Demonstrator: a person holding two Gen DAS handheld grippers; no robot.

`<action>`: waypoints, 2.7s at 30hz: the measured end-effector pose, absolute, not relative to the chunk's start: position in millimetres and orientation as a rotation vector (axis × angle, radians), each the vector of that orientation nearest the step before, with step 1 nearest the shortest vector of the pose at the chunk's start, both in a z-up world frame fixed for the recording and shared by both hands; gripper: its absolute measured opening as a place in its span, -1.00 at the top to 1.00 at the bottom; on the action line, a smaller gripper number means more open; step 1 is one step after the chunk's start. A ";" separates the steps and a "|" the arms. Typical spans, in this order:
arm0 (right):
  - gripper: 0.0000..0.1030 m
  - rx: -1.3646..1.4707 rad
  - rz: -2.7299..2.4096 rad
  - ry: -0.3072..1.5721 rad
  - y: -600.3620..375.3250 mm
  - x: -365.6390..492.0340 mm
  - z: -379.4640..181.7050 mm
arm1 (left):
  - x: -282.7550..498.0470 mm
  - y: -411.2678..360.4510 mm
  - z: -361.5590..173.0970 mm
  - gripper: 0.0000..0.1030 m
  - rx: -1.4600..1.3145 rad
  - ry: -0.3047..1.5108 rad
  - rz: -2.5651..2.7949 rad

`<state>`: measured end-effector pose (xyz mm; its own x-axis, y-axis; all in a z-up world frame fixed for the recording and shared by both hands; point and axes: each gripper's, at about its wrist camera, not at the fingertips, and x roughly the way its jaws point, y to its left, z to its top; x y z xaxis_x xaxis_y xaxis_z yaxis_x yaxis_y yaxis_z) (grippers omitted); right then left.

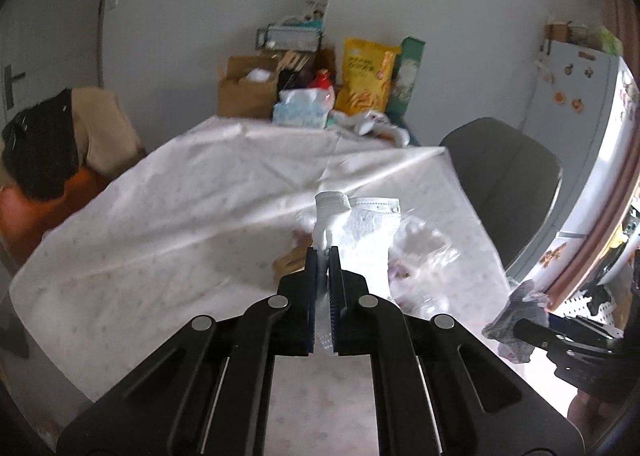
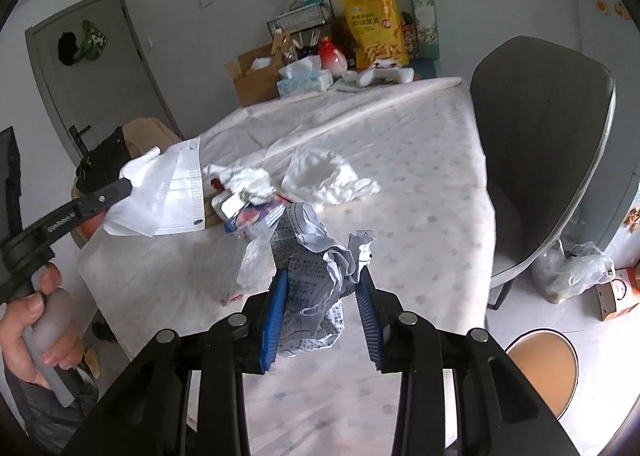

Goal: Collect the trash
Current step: 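Carry both held pieces over the cream trash bin, then open the right gripper over the bin while the left gripper opens too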

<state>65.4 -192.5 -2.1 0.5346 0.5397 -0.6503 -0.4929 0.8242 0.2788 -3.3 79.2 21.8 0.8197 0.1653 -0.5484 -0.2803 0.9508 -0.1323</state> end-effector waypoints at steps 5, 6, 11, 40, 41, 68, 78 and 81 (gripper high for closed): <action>0.33 0.084 0.574 0.768 -215.2 71.1 5.6 | 11.1 50.1 34.7 0.88 -0.172 0.547 0.175; 0.33 0.086 0.565 0.766 -218.9 72.7 6.2 | 15.9 43.0 36.5 0.88 -0.165 0.545 0.157; 0.33 0.102 0.496 0.752 -246.1 80.2 9.2 | 33.0 15.5 40.2 0.88 -0.144 0.545 0.085; 0.32 0.322 0.146 0.830 -426.4 111.4 -71.8 | 147.1 -169.0 -28.9 0.88 -0.011 0.779 -0.216; 0.32 0.338 0.131 0.841 -434.6 112.8 -79.7 | 150.1 -177.2 -35.0 0.88 0.000 0.796 -0.230; -0.49 0.549 -0.178 0.870 -586.8 91.9 -156.6 | 196.5 -341.1 -131.5 0.88 0.181 1.077 -0.478; -0.49 0.580 -0.225 0.856 -607.0 86.2 -160.0 | 206.0 -377.5 -161.3 0.86 0.212 1.157 -0.519; -0.49 0.571 -0.225 0.866 -604.6 88.7 -162.8 | 208.2 -378.0 -168.8 0.40 0.181 1.197 -0.544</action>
<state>88.7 -604.6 -162.8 0.6358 0.0402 -0.7708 0.4096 0.8288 0.3811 208.2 -378.0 -168.8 0.2553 -0.3042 -0.9177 0.4912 0.8584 -0.1479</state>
